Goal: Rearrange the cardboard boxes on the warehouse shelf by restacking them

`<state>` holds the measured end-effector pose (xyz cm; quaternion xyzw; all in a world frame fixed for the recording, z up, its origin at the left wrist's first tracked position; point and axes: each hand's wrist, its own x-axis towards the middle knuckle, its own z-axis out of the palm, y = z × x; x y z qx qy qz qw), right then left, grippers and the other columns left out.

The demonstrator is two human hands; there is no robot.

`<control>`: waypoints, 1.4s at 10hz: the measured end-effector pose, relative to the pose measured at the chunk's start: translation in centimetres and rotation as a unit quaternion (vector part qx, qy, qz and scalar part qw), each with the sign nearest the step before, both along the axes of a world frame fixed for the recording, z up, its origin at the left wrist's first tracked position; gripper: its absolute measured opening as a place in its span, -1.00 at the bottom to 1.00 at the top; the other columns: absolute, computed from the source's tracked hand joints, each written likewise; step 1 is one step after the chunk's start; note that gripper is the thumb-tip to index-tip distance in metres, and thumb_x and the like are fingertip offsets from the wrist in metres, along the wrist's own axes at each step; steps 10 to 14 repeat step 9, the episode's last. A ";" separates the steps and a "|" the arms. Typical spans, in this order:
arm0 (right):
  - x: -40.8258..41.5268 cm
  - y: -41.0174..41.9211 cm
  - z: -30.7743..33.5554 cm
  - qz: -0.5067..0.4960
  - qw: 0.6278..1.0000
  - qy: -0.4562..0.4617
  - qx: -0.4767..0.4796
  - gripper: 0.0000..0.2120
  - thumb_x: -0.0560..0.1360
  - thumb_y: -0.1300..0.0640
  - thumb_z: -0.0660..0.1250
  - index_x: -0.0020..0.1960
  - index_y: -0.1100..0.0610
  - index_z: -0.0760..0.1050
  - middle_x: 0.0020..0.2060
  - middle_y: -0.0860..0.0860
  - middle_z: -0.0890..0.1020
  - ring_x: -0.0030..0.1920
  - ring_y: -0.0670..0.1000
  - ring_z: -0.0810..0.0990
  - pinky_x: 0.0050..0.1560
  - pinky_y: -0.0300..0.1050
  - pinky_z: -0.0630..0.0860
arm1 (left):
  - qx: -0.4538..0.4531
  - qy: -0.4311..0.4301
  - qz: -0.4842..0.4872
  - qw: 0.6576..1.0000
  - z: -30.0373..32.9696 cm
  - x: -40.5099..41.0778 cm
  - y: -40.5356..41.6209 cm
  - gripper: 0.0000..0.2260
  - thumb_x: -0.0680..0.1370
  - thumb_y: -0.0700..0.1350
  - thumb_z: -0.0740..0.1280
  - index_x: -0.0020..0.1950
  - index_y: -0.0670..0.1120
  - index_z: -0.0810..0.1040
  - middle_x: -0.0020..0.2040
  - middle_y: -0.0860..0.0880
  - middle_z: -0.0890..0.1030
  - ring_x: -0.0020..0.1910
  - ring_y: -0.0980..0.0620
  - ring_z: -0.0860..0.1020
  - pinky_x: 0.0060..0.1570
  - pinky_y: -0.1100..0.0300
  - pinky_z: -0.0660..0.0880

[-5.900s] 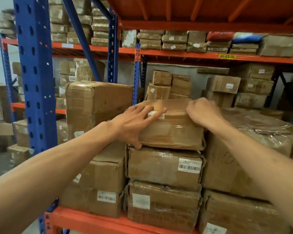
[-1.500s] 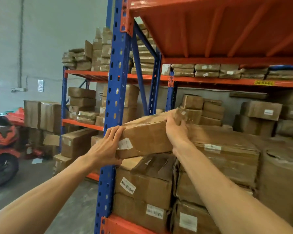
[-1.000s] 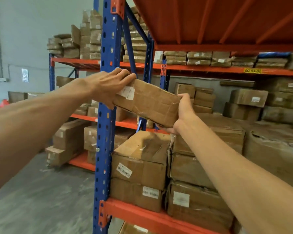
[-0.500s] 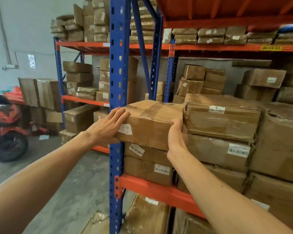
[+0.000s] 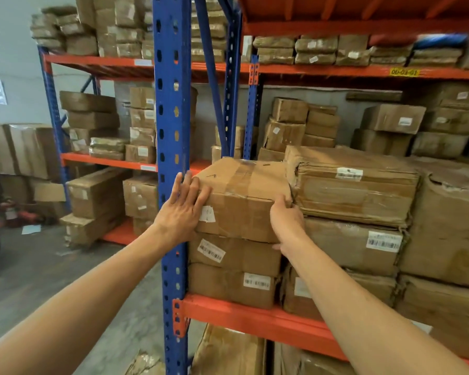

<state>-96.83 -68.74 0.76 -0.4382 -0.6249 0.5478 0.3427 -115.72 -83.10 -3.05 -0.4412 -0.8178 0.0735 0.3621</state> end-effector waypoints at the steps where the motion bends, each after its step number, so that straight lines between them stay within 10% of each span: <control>1: 1.3 -0.7 -0.6 -0.041 0.917 -0.202 0.341 -0.21 0.66 -0.29 0.12 0.68 0.17 0.00 0.58 0.28 0.24 0.53 0.31 0.29 0.47 0.21 0.32 | 0.004 -0.008 -0.063 0.998 0.1 -1.0 0.1 0.15 0.37 0.56 0.20 0.58 -0.22 -0.18 0.61 -0.42 0.06 0.61 -0.44 -0.10 0.54 -0.25 -0.38; 2: 0.3 -0.8 -1.6 -0.017 0.770 -0.200 0.606 -0.28 0.66 -0.23 0.15 0.70 0.03 -0.01 0.65 0.27 0.07 0.63 0.30 0.07 0.62 0.26 0.02 | -0.012 0.003 -0.131 0.991 0.8 -2.2 0.0 0.09 0.33 0.60 0.19 0.53 -0.22 0.12 0.43 -0.41 0.42 0.49 -0.46 0.31 0.56 -0.25 -0.05; 4: -3.5 2.9 -4.4 0.023 0.694 -0.258 0.672 -0.38 0.62 -0.27 0.10 0.58 -0.01 0.17 0.48 0.28 0.38 0.50 0.32 0.30 0.56 0.37 0.03 | -0.063 0.042 -0.040 0.996 2.2 -2.2 1.9 0.10 0.40 0.55 0.24 0.56 -0.23 -0.05 0.48 -0.26 0.31 0.51 -0.27 0.29 0.59 -0.15 -0.11; 8: -4.1 2.4 -2.8 0.042 0.725 -0.343 0.596 -0.39 0.66 -0.29 0.08 0.63 -0.05 0.16 0.56 0.16 0.25 0.56 0.26 0.18 0.58 0.22 -0.10 | -0.082 0.047 -0.048 0.994 3.3 -2.6 3.4 0.09 0.35 0.44 0.45 0.55 -0.25 0.10 0.39 -0.24 0.39 0.37 -0.26 0.43 0.52 -0.16 0.20; 9: -3.3 0.3 -2.3 0.077 0.802 -0.309 0.506 -0.31 0.66 -0.22 0.23 0.66 -0.09 0.01 0.65 0.12 0.00 0.65 0.19 -0.08 0.63 0.20 -0.21 | 0.023 0.030 -0.125 0.991 1.2 -2.8 2.4 0.04 0.25 0.24 0.65 0.50 -0.25 0.25 0.32 -0.29 0.49 0.33 -0.30 0.50 0.48 -0.17 0.31; 14: -3.3 0.3 -2.3 0.077 0.802 -0.309 0.506 -0.31 0.66 -0.22 0.23 0.66 -0.09 0.01 0.65 0.12 0.00 0.65 0.19 -0.08 0.63 0.20 -0.21 | 0.023 0.030 -0.125 0.991 1.2 -2.8 2.4 0.04 0.25 0.24 0.65 0.50 -0.25 0.25 0.32 -0.29 0.49 0.33 -0.30 0.50 0.48 -0.17 0.31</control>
